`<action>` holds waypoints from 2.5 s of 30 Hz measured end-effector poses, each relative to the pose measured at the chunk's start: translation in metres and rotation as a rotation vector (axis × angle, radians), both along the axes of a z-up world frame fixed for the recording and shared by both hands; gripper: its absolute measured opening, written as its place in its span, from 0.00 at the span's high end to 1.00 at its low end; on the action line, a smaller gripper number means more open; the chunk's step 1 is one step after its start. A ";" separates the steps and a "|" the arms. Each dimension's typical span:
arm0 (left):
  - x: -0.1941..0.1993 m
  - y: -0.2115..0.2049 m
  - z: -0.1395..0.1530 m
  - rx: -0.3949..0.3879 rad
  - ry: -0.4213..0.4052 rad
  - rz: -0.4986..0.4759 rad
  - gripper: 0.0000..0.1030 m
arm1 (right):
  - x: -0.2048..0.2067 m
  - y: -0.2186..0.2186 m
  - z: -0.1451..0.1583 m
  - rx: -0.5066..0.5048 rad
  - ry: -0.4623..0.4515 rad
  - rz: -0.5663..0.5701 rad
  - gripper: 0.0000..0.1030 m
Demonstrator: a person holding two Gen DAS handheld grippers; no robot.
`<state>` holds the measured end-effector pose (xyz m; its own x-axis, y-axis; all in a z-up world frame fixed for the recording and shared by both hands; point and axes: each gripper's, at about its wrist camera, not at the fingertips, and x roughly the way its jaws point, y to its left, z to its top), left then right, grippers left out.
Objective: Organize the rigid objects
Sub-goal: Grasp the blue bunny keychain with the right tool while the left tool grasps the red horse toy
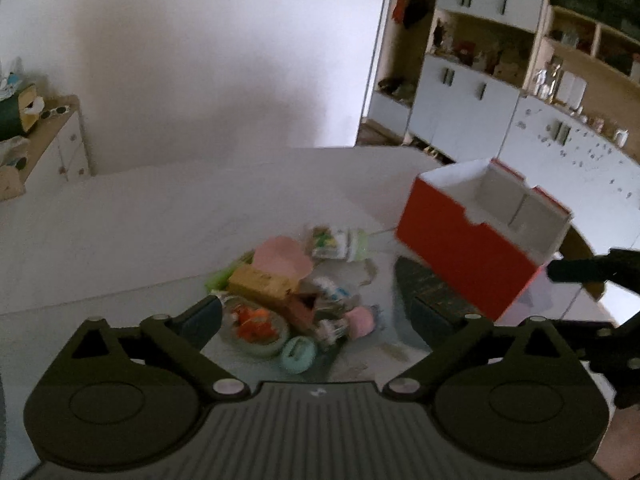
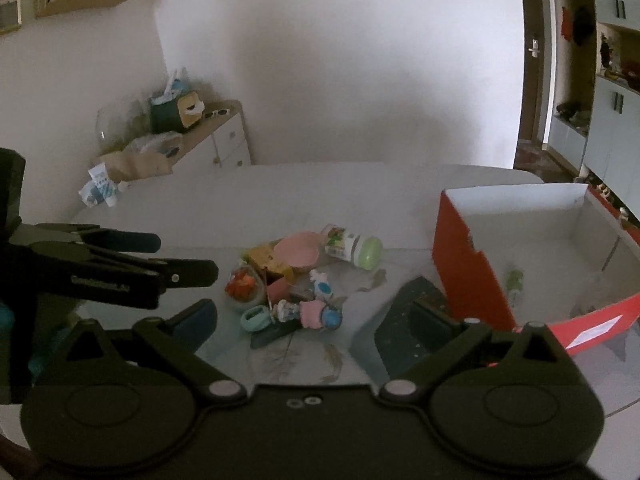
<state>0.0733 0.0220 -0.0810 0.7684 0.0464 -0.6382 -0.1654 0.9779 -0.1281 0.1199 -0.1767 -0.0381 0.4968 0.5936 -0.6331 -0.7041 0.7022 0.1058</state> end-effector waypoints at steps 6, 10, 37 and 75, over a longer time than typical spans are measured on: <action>0.013 0.024 -0.032 -0.047 0.062 0.067 0.02 | 0.008 0.017 -0.019 -0.050 0.001 0.010 0.03; 0.023 0.033 -0.052 -0.016 0.087 0.086 0.02 | 0.017 0.029 -0.032 -0.090 -0.001 0.028 0.04; 0.066 0.057 -0.099 -0.019 0.143 0.149 0.03 | 0.072 0.090 -0.098 -0.240 0.083 0.140 0.36; 0.070 0.064 -0.098 -0.077 0.138 0.165 0.64 | 0.137 0.131 -0.115 -0.227 0.314 0.039 0.73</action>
